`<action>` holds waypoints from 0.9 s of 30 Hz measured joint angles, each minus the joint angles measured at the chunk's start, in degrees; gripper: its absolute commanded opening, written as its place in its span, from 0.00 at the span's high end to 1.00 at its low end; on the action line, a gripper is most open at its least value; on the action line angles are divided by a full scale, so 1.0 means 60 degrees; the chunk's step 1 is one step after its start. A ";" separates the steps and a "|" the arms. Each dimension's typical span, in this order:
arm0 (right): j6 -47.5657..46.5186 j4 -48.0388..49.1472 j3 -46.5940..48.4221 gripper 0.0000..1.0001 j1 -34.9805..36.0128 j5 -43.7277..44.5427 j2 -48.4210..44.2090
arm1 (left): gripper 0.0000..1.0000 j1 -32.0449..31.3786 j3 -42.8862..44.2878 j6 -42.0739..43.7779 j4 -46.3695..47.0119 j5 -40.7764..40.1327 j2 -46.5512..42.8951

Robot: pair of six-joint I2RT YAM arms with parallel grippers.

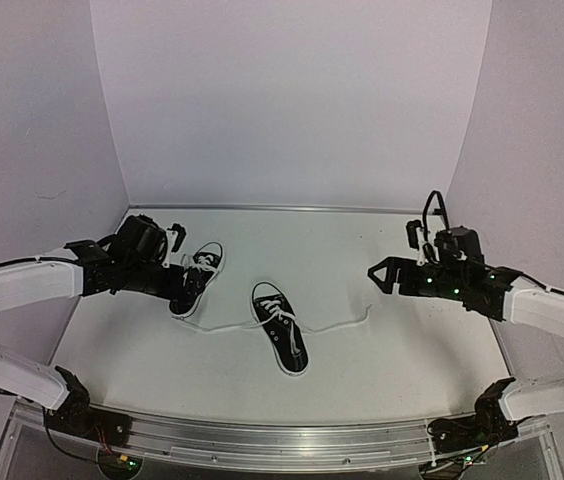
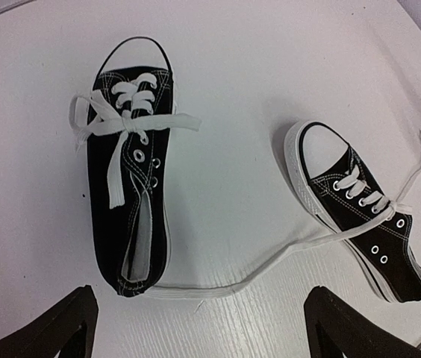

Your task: Tie the shoes

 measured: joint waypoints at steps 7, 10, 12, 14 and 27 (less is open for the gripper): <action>-0.1043 -0.0109 0.0340 0.02 0.0393 -0.1409 0.1584 | 0.01 -0.0083 -0.0025 0.0405 0.1039 -0.0692 -0.0819; -0.1082 -0.0164 0.0340 0.03 0.1038 -0.1388 0.2215 | 0.01 -0.0083 0.0025 0.0647 0.1219 -0.0731 -0.1060; -0.1063 -0.0247 0.0390 0.03 0.1547 -0.1174 0.2658 | 0.00 -0.0083 0.0098 0.0743 0.1140 -0.0717 -0.0975; -0.1032 -0.0386 0.0570 0.03 0.2027 -0.0849 0.3206 | 0.01 -0.0083 0.0131 0.0794 0.1085 -0.0644 -0.0832; -0.0991 -0.0921 0.2064 0.02 0.3739 0.1163 0.6028 | 0.00 -0.0135 0.0227 0.1392 0.0797 0.0562 0.0278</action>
